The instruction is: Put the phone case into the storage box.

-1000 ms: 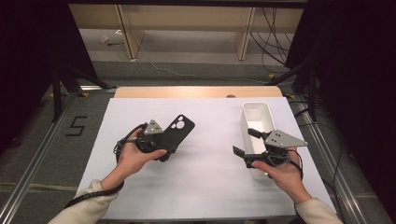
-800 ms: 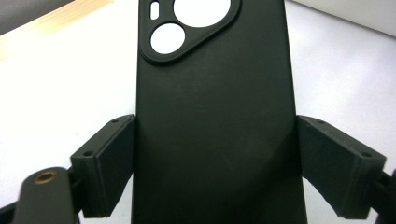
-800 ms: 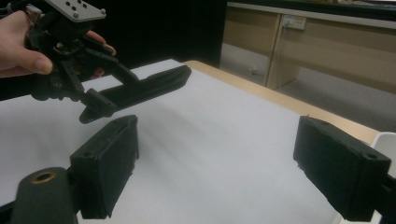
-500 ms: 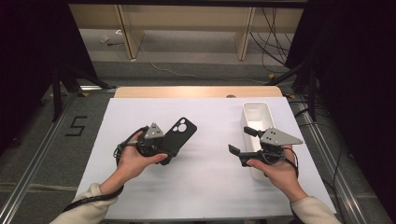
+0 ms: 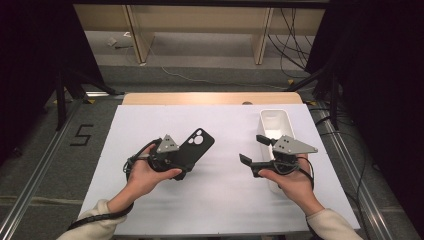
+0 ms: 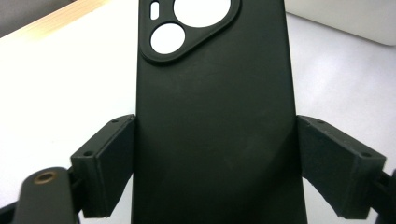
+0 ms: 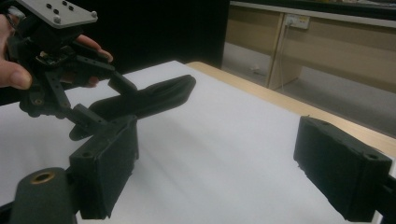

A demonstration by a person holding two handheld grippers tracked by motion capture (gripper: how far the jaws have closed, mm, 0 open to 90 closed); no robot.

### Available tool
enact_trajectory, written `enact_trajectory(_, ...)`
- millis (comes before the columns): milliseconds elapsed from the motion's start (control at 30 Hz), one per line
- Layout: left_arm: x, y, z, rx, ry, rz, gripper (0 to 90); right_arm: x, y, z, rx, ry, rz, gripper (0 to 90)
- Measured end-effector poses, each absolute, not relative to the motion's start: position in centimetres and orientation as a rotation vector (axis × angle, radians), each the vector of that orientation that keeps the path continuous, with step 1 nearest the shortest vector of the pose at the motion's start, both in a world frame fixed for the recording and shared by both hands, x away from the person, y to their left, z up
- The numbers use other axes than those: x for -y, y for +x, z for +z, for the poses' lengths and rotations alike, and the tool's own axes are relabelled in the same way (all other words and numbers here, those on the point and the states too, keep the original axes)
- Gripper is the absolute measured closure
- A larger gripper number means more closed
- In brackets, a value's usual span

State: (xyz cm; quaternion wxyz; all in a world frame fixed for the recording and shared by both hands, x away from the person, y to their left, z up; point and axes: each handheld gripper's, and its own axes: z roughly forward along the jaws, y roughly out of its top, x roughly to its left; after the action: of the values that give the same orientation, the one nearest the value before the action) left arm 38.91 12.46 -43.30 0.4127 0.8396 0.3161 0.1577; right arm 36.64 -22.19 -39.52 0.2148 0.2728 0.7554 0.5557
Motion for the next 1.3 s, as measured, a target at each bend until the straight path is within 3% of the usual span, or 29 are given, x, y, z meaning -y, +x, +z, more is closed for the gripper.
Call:
enact_trajectory(433,-11.4,38.1,-43.3,-0.765,2.111,0.388,15.1,20.2,37.3,-39.2,-2.112,0.743,1.525,10.3)
enact_trajectory(1300,-8.2,36.3,-43.4,-0.674,2.128,0.42,15.1,17.2,40.3,-39.9,-2.185,0.816,1.53,11.6)
